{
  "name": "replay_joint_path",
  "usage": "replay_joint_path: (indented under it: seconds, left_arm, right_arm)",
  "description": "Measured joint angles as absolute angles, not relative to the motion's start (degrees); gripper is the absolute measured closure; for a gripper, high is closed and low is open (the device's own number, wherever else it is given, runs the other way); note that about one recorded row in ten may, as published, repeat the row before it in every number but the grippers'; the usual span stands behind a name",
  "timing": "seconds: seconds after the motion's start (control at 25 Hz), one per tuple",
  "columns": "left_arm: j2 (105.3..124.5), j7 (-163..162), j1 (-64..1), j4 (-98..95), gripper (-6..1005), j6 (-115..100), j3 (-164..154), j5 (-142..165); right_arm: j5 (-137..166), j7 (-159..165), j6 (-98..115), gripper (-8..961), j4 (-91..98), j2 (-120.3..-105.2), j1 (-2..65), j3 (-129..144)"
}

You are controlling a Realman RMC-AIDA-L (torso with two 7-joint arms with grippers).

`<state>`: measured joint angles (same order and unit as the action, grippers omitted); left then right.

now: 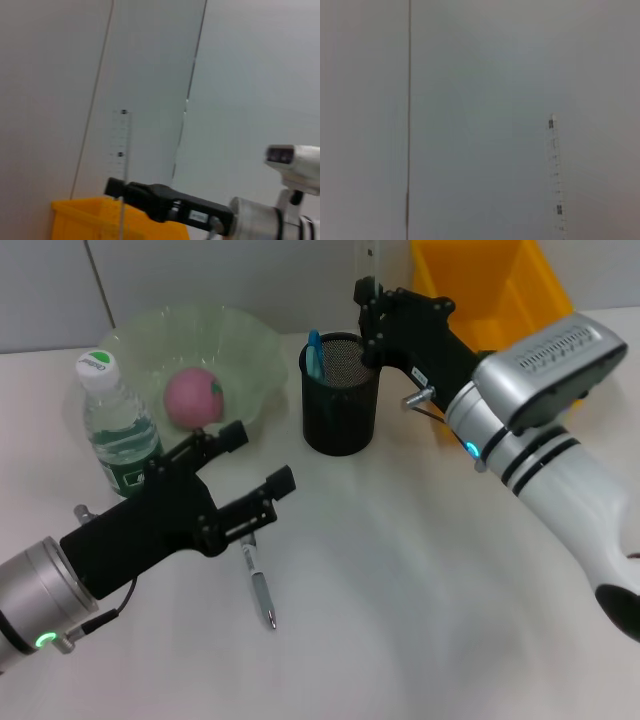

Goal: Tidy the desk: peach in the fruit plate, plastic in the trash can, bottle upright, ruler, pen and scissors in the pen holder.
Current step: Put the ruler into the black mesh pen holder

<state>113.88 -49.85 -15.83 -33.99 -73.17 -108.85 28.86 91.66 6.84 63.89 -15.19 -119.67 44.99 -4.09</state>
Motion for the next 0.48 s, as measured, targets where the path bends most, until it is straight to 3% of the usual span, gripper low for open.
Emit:
replay_joint_path:
  seconds: [0.48]
  left_arm:
    - [113.91,-54.3,-16.6,-34.3,185,-74.2,-101.6,41.4]
  right_arm:
    - [91.6,6.9,58.2,883,-14.6,-119.79,46.7,-4.6]
